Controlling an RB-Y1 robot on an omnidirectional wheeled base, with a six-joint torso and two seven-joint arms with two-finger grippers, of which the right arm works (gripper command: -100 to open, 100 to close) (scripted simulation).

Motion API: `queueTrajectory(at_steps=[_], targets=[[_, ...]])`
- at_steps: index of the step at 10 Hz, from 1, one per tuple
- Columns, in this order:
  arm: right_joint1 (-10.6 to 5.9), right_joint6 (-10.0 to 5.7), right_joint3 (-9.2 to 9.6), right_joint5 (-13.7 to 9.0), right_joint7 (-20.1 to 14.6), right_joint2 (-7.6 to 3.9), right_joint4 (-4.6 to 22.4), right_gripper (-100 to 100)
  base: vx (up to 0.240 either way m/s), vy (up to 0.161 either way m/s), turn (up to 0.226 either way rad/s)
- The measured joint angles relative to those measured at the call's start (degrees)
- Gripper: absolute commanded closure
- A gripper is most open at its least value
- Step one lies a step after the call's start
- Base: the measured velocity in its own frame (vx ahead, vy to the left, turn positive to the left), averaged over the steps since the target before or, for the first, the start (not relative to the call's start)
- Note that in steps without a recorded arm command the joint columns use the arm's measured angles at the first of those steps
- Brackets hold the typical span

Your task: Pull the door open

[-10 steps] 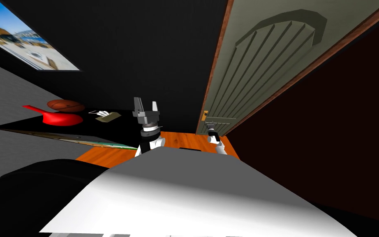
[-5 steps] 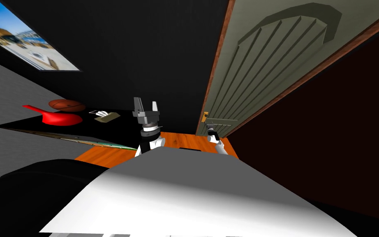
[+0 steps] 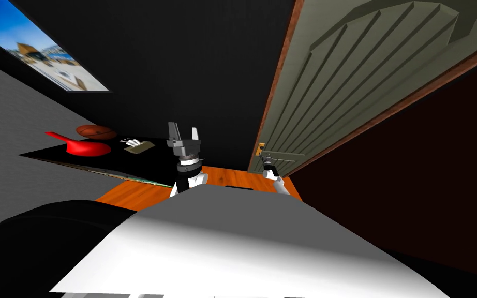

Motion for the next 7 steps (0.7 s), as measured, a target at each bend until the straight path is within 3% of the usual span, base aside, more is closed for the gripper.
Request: queueTrajectory(at_steps=[1,2,5,7], targets=[[0.31,-0.17,-0.59,-0.4,-0.8,-1.26,0.1,-100,0.203,0.061,0.267],[1.18,-0.30,-1.30,-0.9,-1.6,-2.61,-0.2,-100,0.133,0.038,0.074],[1.42,-1.01,-2.65,-2.0,-3.5,-5.44,0.9,-100,0.126,0.030,0.145],[1.28,-2.59,-2.58,-2.4,-5.5,-7.47,3.2,-100,0.081,0.016,0.114]])
